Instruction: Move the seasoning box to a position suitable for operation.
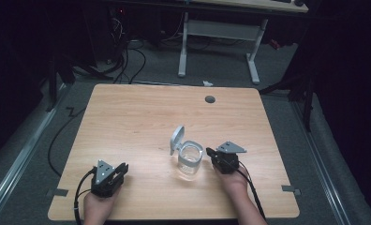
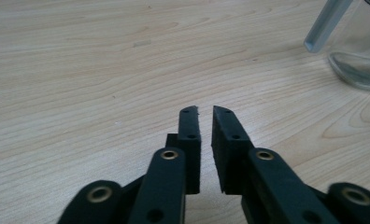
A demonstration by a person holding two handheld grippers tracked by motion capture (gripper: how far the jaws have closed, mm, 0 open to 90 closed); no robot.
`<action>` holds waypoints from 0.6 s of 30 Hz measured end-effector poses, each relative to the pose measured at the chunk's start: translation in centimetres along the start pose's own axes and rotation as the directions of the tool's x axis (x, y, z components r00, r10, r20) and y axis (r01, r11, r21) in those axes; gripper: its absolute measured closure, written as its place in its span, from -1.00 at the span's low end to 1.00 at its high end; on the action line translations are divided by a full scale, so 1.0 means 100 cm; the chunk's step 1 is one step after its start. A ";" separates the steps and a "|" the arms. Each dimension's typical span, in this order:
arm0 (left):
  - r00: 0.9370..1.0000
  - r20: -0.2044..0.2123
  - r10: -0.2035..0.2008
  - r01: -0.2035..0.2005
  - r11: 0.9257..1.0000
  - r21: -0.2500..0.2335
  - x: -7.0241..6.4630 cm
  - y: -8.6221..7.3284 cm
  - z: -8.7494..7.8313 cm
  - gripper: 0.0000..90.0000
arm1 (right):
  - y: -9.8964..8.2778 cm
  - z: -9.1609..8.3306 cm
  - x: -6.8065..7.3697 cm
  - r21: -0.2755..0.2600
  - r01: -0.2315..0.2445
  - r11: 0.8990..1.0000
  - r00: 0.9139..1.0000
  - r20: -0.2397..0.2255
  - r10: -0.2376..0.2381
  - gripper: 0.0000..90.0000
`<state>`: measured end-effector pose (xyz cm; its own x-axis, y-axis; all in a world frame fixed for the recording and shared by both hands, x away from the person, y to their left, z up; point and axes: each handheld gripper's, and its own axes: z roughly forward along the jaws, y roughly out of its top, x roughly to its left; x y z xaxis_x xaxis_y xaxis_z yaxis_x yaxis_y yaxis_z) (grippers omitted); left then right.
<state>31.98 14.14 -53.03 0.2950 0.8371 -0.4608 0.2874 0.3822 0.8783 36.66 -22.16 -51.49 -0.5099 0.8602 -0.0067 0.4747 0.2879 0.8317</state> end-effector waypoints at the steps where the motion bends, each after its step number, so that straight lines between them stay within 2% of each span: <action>1: 1.000 0.000 0.000 0.000 1.000 0.000 0.000 0.000 0.000 0.90 | 0.001 0.002 0.001 -0.001 0.001 1.000 1.000 -0.007 -0.001 1.00; 2: 1.000 -0.001 0.013 -0.013 1.000 -0.007 -0.001 0.000 -0.001 0.93 | 0.002 0.004 0.002 -0.004 0.009 1.000 1.000 -0.007 -0.009 1.00; 4: 1.000 -0.004 0.012 -0.012 1.000 -0.016 -0.002 0.002 -0.002 1.00 | 0.003 0.005 0.004 -0.007 0.010 1.000 1.000 -0.015 -0.010 1.00; 13: 1.000 0.000 0.019 -0.019 1.000 -0.008 -0.004 0.001 -0.003 1.00 | 0.006 0.007 0.012 -0.008 0.021 1.000 0.999 -0.031 -0.022 1.00; 18: 1.000 0.008 0.007 -0.007 1.000 0.002 -0.005 -0.001 -0.002 0.99 | 0.004 0.004 0.015 -0.011 0.028 1.000 0.999 -0.034 -0.028 1.00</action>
<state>31.66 13.76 -52.87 0.3047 0.8366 -0.4553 0.2872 0.3751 0.8814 36.42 -20.61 -51.42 -0.5474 0.8368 -0.0111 0.4525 0.3071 0.8372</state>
